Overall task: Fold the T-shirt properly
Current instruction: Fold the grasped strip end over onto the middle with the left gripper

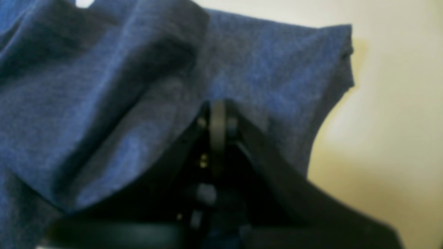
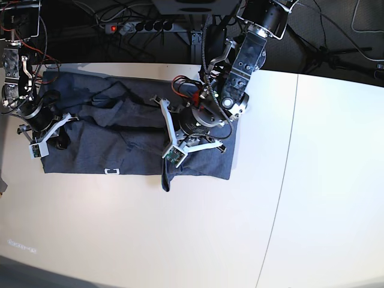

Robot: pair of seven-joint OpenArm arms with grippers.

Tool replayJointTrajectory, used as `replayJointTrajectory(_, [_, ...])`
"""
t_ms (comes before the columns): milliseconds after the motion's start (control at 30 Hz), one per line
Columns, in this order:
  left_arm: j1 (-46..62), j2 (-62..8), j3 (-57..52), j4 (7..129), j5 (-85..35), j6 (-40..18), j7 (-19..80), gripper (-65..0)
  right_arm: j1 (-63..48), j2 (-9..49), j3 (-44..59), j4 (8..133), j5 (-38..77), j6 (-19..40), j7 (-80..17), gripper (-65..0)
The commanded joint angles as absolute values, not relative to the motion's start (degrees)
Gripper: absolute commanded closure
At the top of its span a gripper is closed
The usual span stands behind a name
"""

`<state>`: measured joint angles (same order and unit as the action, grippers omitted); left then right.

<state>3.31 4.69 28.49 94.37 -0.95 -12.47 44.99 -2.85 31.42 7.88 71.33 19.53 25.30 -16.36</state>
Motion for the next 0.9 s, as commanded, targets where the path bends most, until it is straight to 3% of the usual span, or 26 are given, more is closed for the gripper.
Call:
replayJointTrajectory(0, [2.72,6.00,29.65,95.22,-0.99,-11.25,43.92,0.0,-2.24,32.53,8.36,71.83,19.55,28.75,-16.40,0.0])
replayJointTrajectory(333, [2.70,7.94,34.02,95.18,2.55,-9.58,44.73,0.0,-2.26,32.51,8.36,71.83,19.57,28.75,-16.36,0.0])
replayJointTrajectory(633, [2.70,9.00,35.31,95.18,-0.08,-9.39,44.21,-29.2,-2.26,32.51,8.36,71.83,21.06,28.77,-16.36,0.0])
replayJointTrajectory(867, [2.68,9.00,35.44,95.59,7.88,-6.39,44.47,-30.3,-2.24,32.51,8.36,71.83,21.06,28.75,-16.34,0.0])
